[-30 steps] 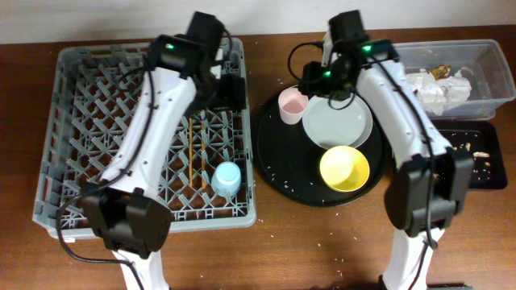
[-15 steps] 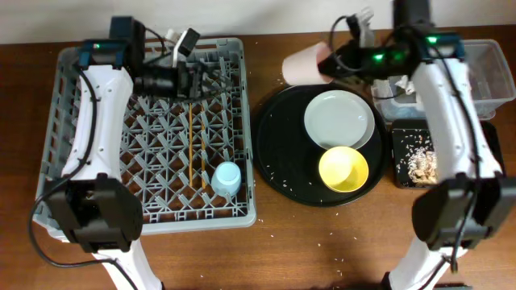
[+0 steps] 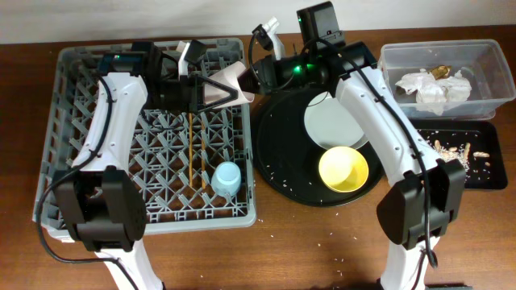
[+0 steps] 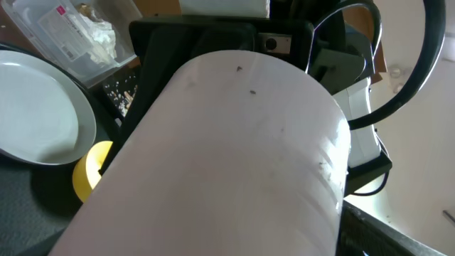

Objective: Sort waste into correct bins and load items into the dishwasher rack

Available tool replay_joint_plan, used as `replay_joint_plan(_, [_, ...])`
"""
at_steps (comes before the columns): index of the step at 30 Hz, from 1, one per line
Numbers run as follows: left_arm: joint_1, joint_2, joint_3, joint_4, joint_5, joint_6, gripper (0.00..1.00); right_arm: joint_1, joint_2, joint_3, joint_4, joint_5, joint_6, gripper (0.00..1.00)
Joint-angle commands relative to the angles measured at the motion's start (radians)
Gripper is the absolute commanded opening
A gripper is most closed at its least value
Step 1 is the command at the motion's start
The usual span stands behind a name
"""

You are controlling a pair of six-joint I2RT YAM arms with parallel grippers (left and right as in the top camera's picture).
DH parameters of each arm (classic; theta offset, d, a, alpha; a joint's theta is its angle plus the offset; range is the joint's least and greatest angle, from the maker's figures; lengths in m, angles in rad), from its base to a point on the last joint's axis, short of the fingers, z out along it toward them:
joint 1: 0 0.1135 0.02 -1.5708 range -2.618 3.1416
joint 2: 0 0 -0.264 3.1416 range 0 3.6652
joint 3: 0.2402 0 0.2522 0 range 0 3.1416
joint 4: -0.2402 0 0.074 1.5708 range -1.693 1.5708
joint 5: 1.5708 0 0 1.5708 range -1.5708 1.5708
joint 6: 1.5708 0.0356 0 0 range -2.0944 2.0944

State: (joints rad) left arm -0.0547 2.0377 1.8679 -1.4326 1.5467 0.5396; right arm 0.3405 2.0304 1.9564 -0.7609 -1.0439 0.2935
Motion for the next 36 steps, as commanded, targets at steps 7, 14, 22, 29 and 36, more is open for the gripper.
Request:
replay_joint_plan(7, [0.025,-0.004,-0.006,-0.009,0.027,0.023,0.70,0.014,0.049,-0.003,-0.039,0.066,0.037,0.04])
replay_joint_plan(14, [0.139,-0.004,-0.006,-0.010,0.027,-0.083,0.78,0.017,0.048,-0.002,0.071,0.060,0.089,0.04])
replay_joint_plan(22, [0.116,-0.004,-0.006,-0.029,0.027,-0.083,0.72,0.079,0.051,-0.003,0.085,0.215,0.109,0.04])
replay_joint_plan(29, [0.092,-0.004,-0.006,-0.039,0.027,-0.082,0.74,0.098,0.052,-0.003,0.153,0.219,0.116,0.04])
replay_joint_plan(36, [0.089,-0.004,-0.006,-0.039,0.027,-0.082,0.95,0.117,0.053,-0.003,0.180,0.188,0.135,0.04])
